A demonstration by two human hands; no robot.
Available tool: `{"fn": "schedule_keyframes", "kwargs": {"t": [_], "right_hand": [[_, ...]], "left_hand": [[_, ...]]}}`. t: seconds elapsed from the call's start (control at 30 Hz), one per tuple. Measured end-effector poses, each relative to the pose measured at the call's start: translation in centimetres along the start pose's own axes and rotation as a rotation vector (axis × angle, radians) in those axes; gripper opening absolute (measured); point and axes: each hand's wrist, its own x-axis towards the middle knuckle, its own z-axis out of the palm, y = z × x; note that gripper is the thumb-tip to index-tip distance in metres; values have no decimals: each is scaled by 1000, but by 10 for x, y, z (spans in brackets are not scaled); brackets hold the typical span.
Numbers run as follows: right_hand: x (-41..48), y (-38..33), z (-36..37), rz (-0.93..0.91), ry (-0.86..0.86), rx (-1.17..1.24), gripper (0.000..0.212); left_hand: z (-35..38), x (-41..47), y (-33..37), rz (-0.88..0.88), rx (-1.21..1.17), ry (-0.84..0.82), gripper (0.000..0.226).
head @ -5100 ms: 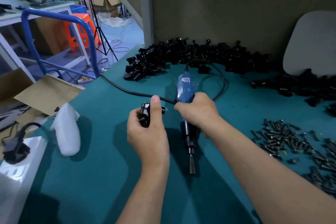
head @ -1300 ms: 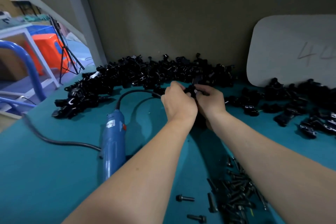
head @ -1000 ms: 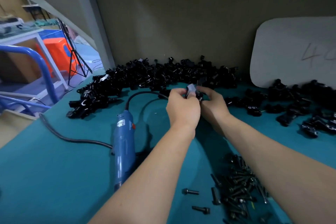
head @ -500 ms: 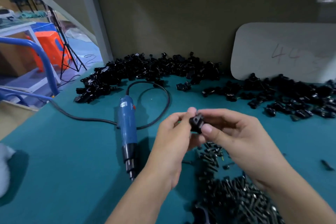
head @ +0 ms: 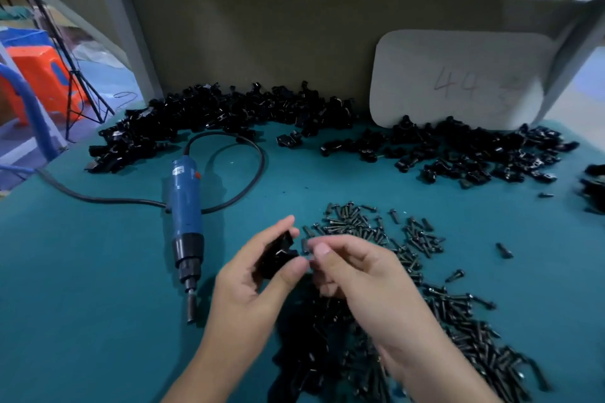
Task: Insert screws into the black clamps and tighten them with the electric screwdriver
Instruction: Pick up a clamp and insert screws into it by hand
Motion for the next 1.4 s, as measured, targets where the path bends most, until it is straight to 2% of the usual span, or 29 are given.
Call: {"fn": "schedule_keyframes", "kwargs": {"t": [0.07, 0.17, 0.33, 0.43, 0.5, 0.63, 0.7, 0.8, 0.87, 0.93, 1.0, 1.07, 1.23, 1.3, 1.4], "right_hand": [[18, -2, -23, -31, 79, -173, 13], [59, -5, -67, -80, 336, -480, 15], [138, -4, -135, -150, 573, -834, 39], [180, -3, -168, -111, 623, -1000, 53], [202, -6, -184, -56, 616, -1016, 58], [235, -4, -200, 19, 544, -1051, 54], [242, 1, -202, -20, 534, -1069, 49], [243, 6, -203, -118, 613, -1097, 35], [240, 7, -202, -188, 664, -1141, 35], [236, 7, -195, -325, 627, -1191, 41], [235, 8, -187, -440, 464, -1294, 46], [235, 11, -181, -471, 353, -1402, 42], [236, 4, -172, -383, 293, -1531, 34], [230, -3, -163, -351, 171, -1477, 33], [209, -14, -145, -283, -58, -1354, 28]], "left_hand": [[-3, 1, -2, -38, 38, 15, 50], [-3, 3, -5, -60, 41, 37, 35], [-1, 2, -11, -56, 93, 8, 41], [2, 3, -13, -43, 102, 32, 43], [2, 4, -14, -32, 88, 62, 44], [4, 3, -16, -8, 88, 97, 56], [5, 4, -17, -8, 82, 115, 57], [8, 4, -14, -15, 87, 129, 54], [9, 4, -13, -19, 103, 124, 50], [8, 4, -12, -24, 102, 122, 45], [7, 5, -11, -34, 72, 114, 45], [6, 5, -11, -32, 45, 107, 48], [5, 9, -15, -30, -1, 109, 39], [3, 9, -17, -24, 29, 106, 50], [-3, 9, -18, -49, 1, 100, 49]]}}
